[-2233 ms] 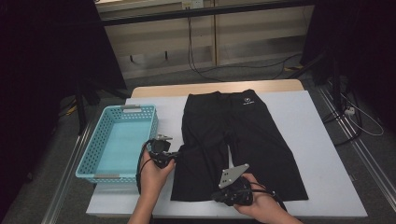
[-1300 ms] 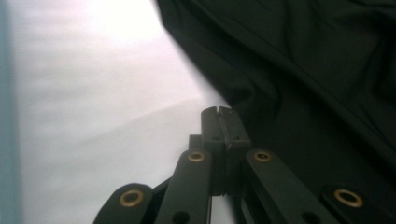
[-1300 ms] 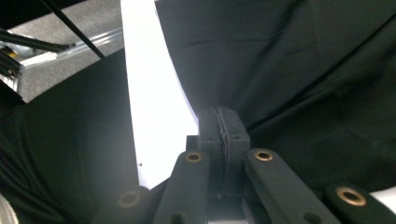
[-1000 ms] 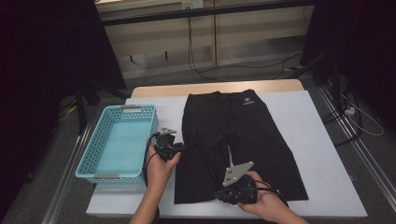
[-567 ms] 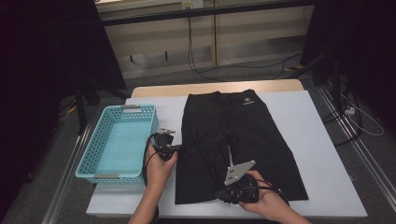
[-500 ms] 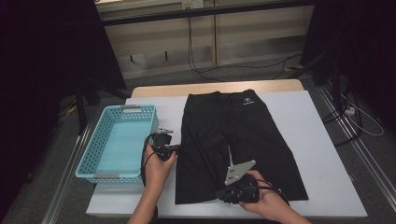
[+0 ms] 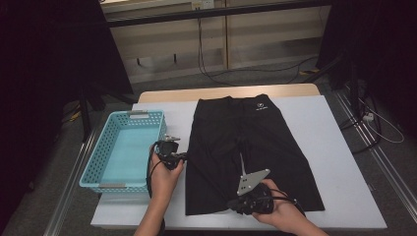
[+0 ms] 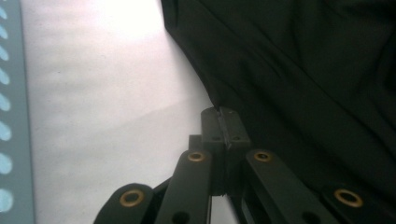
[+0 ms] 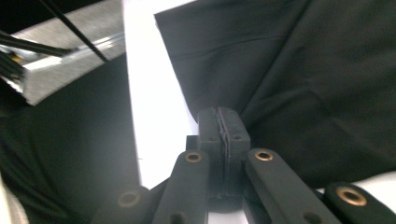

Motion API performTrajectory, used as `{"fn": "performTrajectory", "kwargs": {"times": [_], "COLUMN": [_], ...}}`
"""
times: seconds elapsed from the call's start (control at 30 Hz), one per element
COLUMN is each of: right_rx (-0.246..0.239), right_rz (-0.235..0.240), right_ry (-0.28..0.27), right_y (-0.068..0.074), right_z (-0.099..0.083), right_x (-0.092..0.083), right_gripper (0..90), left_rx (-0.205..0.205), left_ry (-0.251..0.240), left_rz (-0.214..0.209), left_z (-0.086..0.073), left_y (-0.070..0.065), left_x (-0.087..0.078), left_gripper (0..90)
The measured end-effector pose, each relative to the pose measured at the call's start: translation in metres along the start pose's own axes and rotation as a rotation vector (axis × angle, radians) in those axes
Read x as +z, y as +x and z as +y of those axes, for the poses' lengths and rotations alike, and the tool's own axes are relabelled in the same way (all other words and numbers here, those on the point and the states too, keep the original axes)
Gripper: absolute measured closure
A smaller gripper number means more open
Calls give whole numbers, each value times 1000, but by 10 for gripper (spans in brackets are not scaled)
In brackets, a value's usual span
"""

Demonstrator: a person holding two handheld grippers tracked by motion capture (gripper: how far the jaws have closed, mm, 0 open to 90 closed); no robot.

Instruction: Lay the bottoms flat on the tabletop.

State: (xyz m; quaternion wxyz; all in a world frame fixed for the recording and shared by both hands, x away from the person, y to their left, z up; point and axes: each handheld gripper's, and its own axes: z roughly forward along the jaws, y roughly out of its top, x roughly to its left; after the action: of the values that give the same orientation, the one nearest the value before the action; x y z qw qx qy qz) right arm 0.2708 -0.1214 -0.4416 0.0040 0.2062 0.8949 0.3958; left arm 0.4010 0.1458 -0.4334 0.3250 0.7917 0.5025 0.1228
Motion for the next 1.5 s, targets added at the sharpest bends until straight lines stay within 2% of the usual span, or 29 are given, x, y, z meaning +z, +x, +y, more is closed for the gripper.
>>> {"fn": "performTrajectory", "kwargs": {"times": [0.1,0.17,0.33,0.4,0.5,0.57,0.63,0.7,0.77,0.9,0.93,1.0,1.07,1.1,1.17,1.3,1.4,1.43,1.5], "right_rx": [5,5,26,37,38,65,78,100,115,140,143,157,158,165,182,176,160,155,156], "right_rz": [-19,-16,-49,-80,-172,-222,-279,-306,-332,-349,-343,-343,-340,-333,-325,-332,-332,-333,-339], "right_ry": [-8,-6,-62,-83,-114,-131,-116,-99,-67,-30,-19,-31,-32,-37,-37,-23,-59,-73,-80], "right_y": [-1,-1,-5,-10,-16,-21,-26,-31,-36,-42,-43,-44,-46,-47,-49,-50,-47,-47,-46], "right_z": [-1,-1,1,0,0,1,1,0,-2,-5,-6,-6,-4,-5,-4,-6,-9,-10,-11], "right_x": [0,1,-4,-8,-13,-13,-12,-9,-4,1,2,4,4,5,4,-4,-14,-16,-18], "right_gripper": [878,852,660,626,607,606,607,615,629,699,720,779,857,870,884,886,856,772,701], "left_rx": [9,13,1,6,3,8,9,2,-1,16,21,28,45,51,59,68,67,64,48], "left_ry": [3,5,7,7,8,7,9,4,7,-13,-4,0,6,15,8,25,21,19,21], "left_rz": [4,8,11,12,13,8,2,1,-18,-45,-54,-70,-69,-77,-67,-78,-96,-96,-103], "left_z": [0,-1,-4,-4,-4,-4,-4,-5,-5,-7,-8,-11,-14,-15,-19,-25,-29,-30,-33], "left_y": [0,0,1,1,1,1,1,0,0,-5,-6,-9,-11,-11,-13,-12,-10,-10,-8], "left_x": [3,5,5,5,4,4,3,3,1,-8,-10,-12,-13,-14,-15,-19,-23,-24,-22], "left_gripper": [900,900,900,900,900,900,890,873,824,615,593,550,517,503,470,413,389,374,352]}}
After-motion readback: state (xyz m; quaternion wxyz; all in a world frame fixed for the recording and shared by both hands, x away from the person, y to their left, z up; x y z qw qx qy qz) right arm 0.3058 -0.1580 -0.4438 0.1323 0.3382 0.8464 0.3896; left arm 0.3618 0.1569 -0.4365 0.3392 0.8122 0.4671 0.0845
